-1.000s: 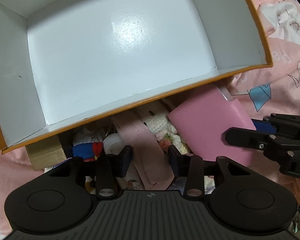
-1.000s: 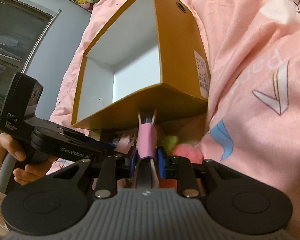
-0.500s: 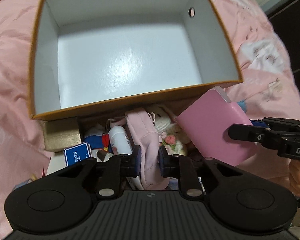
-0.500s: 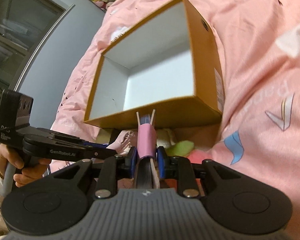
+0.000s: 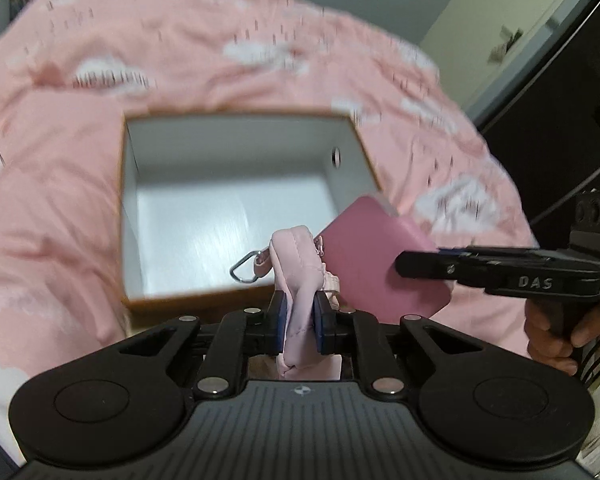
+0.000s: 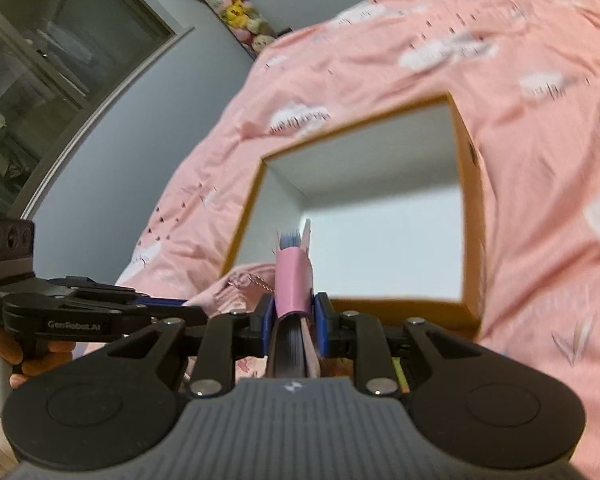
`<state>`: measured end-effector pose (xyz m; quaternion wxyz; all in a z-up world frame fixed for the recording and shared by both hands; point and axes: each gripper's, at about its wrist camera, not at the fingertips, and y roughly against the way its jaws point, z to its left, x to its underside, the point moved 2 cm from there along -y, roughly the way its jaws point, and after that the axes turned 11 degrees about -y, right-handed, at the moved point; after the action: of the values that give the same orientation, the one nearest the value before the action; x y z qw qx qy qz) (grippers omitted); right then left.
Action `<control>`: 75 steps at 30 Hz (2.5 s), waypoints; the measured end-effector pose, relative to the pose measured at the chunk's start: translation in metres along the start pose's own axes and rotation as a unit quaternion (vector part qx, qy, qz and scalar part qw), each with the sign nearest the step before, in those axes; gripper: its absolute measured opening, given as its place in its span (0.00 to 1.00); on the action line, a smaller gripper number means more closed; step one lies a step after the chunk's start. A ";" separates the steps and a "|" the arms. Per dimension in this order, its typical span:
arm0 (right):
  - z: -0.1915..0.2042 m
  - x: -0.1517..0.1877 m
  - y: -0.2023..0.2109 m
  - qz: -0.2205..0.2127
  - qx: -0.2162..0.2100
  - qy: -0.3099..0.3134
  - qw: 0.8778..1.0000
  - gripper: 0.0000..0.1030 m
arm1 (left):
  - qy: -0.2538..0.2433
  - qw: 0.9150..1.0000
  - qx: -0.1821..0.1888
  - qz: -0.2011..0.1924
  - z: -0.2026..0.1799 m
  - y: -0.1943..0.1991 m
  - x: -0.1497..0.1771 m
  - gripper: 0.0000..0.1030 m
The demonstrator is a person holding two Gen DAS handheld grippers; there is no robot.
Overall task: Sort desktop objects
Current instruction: 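Carry the pink wallet over the shoebox with the right gripper, then lower the pink wallet into the shoebox beside the pink pouch, open right gripper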
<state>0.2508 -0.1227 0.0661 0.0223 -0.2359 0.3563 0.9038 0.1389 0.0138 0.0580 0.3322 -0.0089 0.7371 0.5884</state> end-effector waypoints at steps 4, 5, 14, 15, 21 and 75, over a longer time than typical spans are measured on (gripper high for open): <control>0.019 -0.017 -0.010 -0.017 -0.010 0.018 1.000 0.22 | -0.001 0.998 -0.027 -0.049 0.011 0.018 -0.016 0.15; 0.023 -0.022 -0.014 -0.020 -0.012 0.019 1.000 0.22 | -0.002 0.998 -0.036 -0.058 0.014 0.020 -0.019 0.15; 0.042 -0.051 -0.094 -0.002 0.063 0.065 0.996 0.22 | -0.005 0.992 -0.101 -0.073 0.051 -0.015 -0.037 0.15; 0.043 -0.050 -0.106 0.007 0.076 0.078 0.994 0.22 | -0.003 0.992 -0.103 -0.067 0.055 -0.023 -0.035 0.15; 0.031 -0.050 -0.152 0.048 0.077 0.046 0.995 0.22 | -0.008 0.991 -0.125 -0.051 0.066 -0.056 -0.021 0.15; 0.017 -0.013 -0.243 0.159 0.057 -0.036 0.985 0.30 | 0.001 0.992 -0.129 -0.008 0.079 -0.069 0.025 0.28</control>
<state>0.3061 0.0711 -0.0718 -0.0951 -0.1417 0.4392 0.8820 0.1849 0.0705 -0.0214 0.3320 -0.0585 0.6551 0.6761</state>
